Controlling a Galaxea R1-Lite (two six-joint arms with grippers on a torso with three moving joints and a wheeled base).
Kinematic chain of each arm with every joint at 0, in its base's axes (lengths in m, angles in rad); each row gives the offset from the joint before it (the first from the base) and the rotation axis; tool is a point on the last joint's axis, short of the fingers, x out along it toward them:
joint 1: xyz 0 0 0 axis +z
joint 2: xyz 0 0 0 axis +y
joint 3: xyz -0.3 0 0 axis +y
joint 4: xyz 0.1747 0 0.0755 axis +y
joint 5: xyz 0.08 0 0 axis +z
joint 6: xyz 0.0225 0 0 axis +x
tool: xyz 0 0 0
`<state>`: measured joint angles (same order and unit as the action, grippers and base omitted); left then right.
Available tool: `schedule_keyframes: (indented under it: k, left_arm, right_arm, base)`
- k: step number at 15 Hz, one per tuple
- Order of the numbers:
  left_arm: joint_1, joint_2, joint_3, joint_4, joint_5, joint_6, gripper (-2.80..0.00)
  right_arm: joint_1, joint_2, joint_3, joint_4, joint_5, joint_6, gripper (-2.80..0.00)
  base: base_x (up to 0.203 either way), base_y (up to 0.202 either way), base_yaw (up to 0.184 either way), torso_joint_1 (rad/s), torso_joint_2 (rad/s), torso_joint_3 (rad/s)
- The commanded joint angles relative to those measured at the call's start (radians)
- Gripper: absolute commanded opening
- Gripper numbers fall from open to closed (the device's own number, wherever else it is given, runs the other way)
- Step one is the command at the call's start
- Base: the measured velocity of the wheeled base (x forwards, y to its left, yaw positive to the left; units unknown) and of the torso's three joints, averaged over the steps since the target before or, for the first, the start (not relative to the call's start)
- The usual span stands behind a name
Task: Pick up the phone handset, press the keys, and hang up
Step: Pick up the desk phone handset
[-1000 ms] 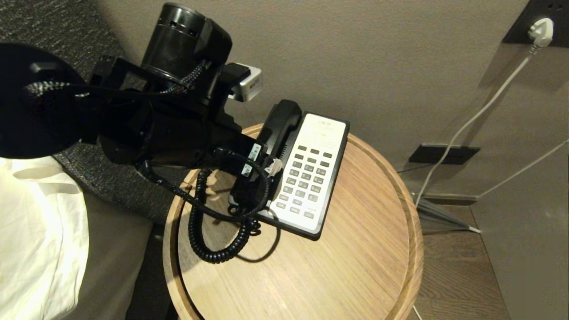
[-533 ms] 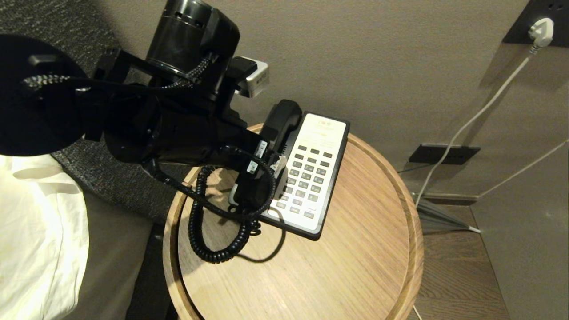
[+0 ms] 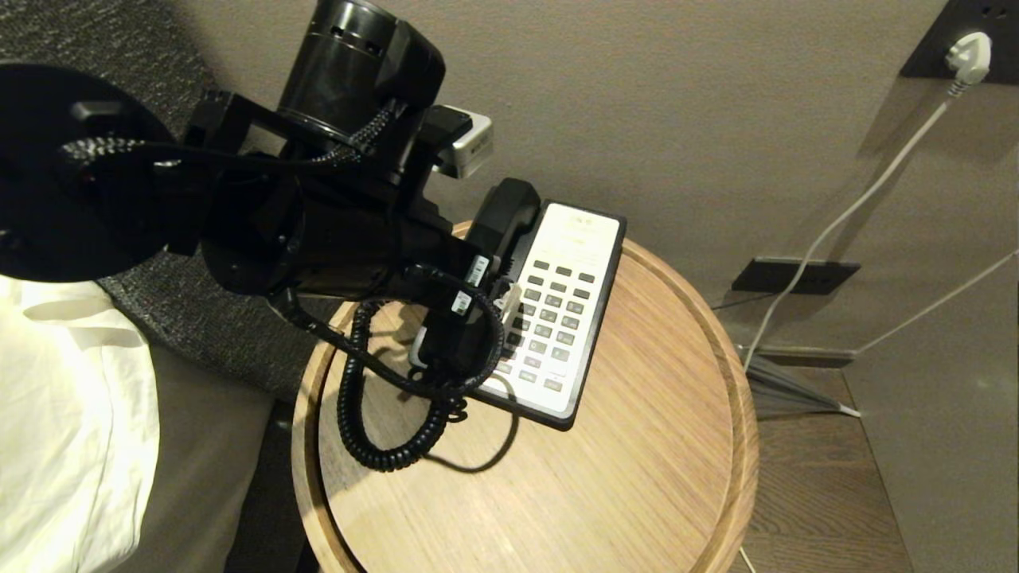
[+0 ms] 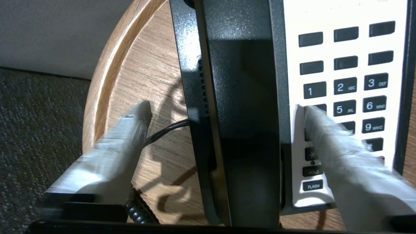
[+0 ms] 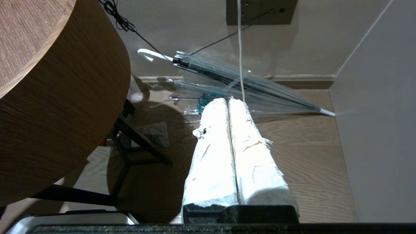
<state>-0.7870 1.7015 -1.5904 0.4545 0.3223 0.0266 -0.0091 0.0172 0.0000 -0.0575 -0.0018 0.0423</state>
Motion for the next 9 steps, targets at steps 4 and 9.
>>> schedule_keyframes:
  k: [4, 9]
  left_arm:
    - [0.0, 0.007, 0.007, -0.002, 0.0, -0.005, -2.8]
    - [0.0, 0.006, 0.007, -0.002, 0.0, -0.007, -2.8]
  right_arm:
    - [0.0, 0.0, 0.021, -0.001, 0.0, 0.001, -2.8]
    - [0.0, 0.0, 0.021, -0.001, 0.0, 0.001, -2.8]
  base:
    - [0.0, 0.0, 0.0, 0.0, 0.0, 0.0]
    - [0.0, 0.0, 0.0, 0.0, 0.0, 0.0]
